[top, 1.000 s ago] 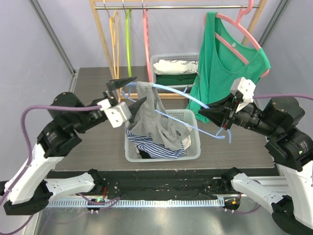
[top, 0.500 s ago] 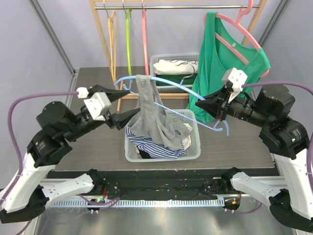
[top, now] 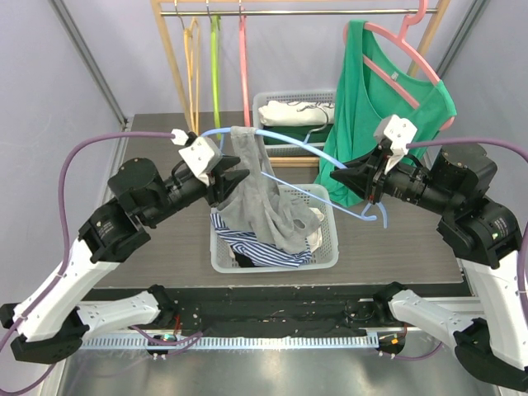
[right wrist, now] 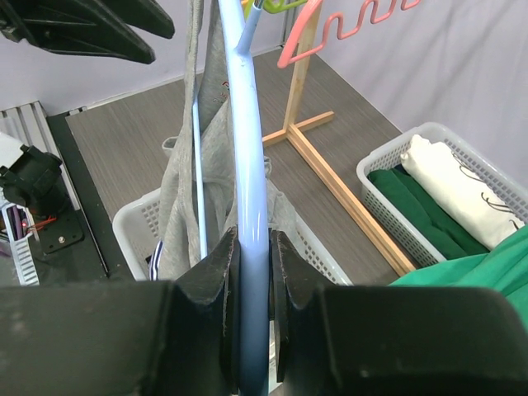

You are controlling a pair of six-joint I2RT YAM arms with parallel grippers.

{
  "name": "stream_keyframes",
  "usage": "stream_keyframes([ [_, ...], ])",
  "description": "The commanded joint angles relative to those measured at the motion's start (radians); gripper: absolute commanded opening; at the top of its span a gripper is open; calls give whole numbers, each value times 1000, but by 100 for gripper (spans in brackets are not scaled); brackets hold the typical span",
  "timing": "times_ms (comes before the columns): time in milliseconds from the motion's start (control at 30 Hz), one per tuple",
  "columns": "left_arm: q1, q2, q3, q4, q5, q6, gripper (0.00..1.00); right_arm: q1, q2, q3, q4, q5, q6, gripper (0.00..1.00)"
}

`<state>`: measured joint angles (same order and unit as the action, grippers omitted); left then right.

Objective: Remove the tank top from the hanger

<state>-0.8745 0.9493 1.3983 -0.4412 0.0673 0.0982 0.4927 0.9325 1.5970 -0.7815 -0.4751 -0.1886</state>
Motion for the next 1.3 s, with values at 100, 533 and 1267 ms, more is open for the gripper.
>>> stream_keyframes([
  [100,3,34,16,117,-17,14,22,-2,-40,4,99,-22,12,1],
  [533,14,22,48,154,5,93,0,-2,-73,-35,70,24,3,1],
  [1267,144,-17,79,49,121,-92,54,-2,-201,0,-24,72,25,1],
])
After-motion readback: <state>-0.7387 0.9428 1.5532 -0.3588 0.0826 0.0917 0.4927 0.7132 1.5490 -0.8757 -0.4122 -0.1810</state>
